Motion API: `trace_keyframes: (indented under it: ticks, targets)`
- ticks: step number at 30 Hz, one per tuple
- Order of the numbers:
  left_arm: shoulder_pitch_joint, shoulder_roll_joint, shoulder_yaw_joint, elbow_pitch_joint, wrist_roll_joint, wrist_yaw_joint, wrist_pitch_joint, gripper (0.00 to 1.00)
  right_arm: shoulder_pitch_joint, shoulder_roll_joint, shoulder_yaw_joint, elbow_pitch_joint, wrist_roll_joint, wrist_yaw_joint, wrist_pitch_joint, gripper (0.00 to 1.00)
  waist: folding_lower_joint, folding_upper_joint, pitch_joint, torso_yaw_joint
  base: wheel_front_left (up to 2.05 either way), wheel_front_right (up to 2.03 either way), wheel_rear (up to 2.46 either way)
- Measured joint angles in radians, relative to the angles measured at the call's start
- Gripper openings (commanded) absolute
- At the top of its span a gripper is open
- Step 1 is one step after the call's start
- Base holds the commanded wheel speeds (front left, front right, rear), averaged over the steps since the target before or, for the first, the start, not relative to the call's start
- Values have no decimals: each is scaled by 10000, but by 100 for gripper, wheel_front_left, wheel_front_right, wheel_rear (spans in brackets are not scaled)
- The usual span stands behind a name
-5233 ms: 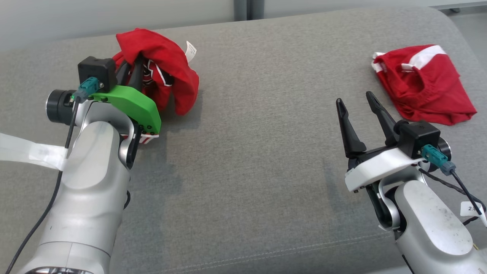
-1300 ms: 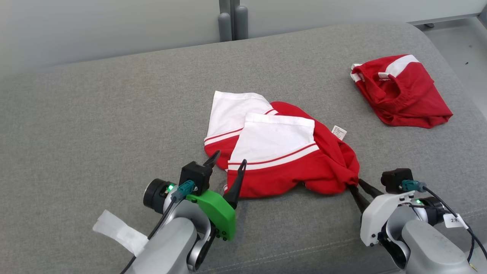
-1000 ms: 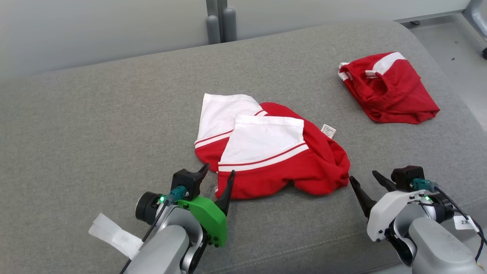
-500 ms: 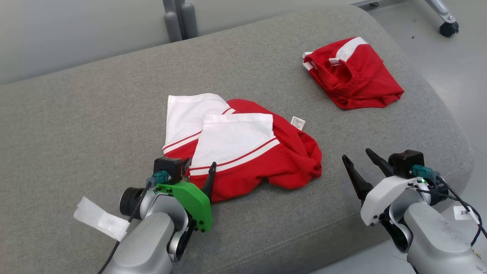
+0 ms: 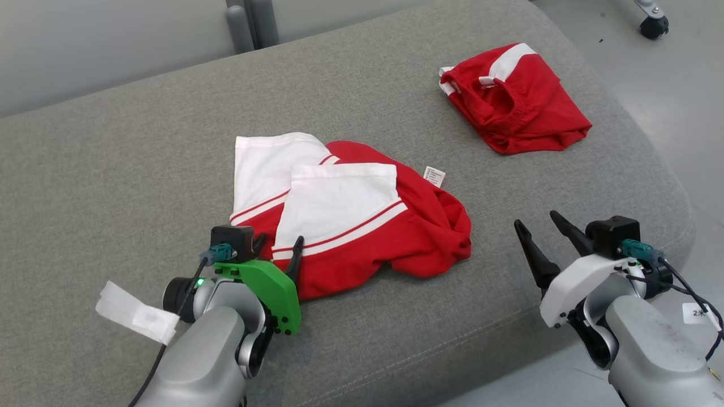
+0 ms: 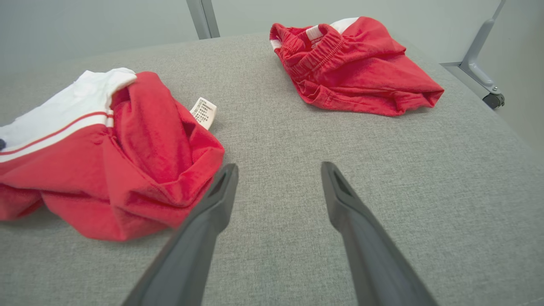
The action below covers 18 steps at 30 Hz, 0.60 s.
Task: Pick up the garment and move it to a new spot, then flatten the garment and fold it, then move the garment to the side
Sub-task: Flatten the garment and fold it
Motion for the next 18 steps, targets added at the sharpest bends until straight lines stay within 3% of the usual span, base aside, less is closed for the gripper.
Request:
trace_keyframes:
  ticks: [2,4,5,6,7,8,18]
  targets:
    - [-59,0,-84,46,-6,-17,8,100,0,17,4,-44,-19,0,-2,100,0,0,0,15,0,0,0]
    - [-83,-4,-151,58,-6,-104,21,65,0,29,2,-84,-35,0,-2,100,0,0,-5,31,0,0,0]
    - [-90,-4,-178,61,-6,-117,21,42,0,27,2,-90,-65,0,-2,100,0,0,-9,39,0,0,0]
    - [-97,-4,-215,65,-6,-173,21,29,0,27,0,-98,-86,0,-2,100,0,0,-15,48,0,0,0]
    - [-103,-6,-257,73,-6,-211,19,6,0,27,-2,-121,-90,0,-4,100,0,0,-21,56,0,0,0]
    - [-108,-6,-309,86,-6,-267,19,0,0,27,-10,-153,-92,0,-4,100,0,0,-28,64,0,0,0]
    - [-260,-12,-631,100,10,-604,-188,0,17,4,-276,-458,-167,-13,-19,100,0,0,-173,167,0,0,0]
